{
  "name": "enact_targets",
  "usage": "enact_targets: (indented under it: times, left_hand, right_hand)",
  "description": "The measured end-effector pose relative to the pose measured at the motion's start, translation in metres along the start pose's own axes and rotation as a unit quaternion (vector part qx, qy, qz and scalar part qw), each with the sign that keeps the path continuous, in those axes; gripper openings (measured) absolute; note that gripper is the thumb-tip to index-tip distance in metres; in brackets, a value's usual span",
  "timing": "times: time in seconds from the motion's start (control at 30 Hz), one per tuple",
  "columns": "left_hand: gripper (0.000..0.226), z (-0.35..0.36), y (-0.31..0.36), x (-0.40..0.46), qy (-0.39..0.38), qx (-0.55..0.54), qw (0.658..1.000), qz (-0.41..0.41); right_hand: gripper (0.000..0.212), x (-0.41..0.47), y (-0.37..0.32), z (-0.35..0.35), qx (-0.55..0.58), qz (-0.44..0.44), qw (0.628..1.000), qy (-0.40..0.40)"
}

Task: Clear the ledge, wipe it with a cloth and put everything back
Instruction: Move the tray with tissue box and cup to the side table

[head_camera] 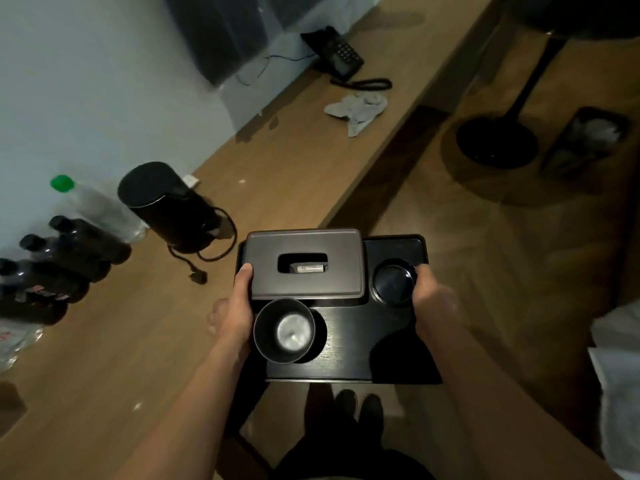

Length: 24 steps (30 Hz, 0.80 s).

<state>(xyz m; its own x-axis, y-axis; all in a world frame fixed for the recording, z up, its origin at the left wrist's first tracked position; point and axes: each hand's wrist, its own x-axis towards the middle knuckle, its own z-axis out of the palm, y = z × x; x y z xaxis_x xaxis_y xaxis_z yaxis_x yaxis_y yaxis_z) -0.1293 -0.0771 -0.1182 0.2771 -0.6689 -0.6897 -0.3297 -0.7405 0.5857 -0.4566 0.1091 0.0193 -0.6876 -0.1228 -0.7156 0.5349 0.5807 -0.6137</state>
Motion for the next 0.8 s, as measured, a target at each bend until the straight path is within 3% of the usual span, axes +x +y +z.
enact_targets:
  times: [0.07,0.13,0.2,0.27,0.3,0.43,0.8]
  left_hand:
    - [0.113,0.034,0.028,-0.029,-0.047,0.021,0.999,0.009]
    - [0.107,0.062,0.064,-0.083,-0.088,0.035,0.994,0.051]
    - [0.112,0.094,0.086,-0.122,-0.115,0.055,0.988,0.083]
    - [0.124,0.119,0.108,-0.180,-0.127,0.106,0.982,0.095]
    - [0.130,0.131,0.117,-0.209,-0.136,0.119,0.978,0.107]
    - [0.120,0.177,0.131,-0.265,-0.151,0.196,0.956,0.157]
    - [0.124,0.267,0.145,-0.316,-0.168,0.236,0.940,0.182]
  right_hand:
    - [0.101,-0.009,-0.010,-0.037,0.034,0.011,0.999,0.034]
    - [0.078,-0.010,-0.014,-0.068,0.069,0.018,0.995,0.068]
    - [0.049,0.005,-0.008,-0.097,0.101,0.033,0.987,0.120]
    - [0.044,0.011,-0.006,-0.123,0.115,0.053,0.980,0.153]
    - [0.045,0.019,-0.003,-0.136,0.133,0.065,0.975,0.168]
    - [0.087,0.033,-0.002,-0.176,0.169,0.118,0.959,0.192]
    - [0.088,0.071,-0.005,-0.247,0.209,0.158,0.938,0.229]
